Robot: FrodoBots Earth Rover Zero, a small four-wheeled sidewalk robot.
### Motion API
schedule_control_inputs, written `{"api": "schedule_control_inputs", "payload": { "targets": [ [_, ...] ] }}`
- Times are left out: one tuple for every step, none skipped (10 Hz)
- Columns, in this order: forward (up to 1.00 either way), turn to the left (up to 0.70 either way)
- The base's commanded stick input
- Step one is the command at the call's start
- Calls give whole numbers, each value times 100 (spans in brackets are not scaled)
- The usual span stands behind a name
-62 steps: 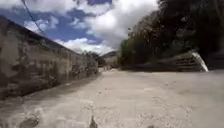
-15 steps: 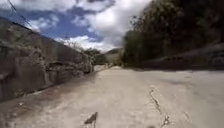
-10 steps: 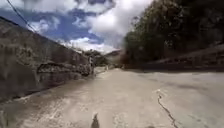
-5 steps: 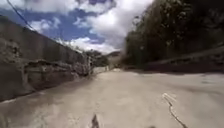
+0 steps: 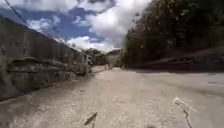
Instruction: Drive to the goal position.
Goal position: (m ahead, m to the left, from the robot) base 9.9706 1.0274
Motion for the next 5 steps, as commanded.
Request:
{"api": "schedule_control_inputs", "payload": {
  "targets": [
    [70, 0],
    [70, 0],
    [70, 0],
    [70, 0],
    [70, 0]
  ]
}}
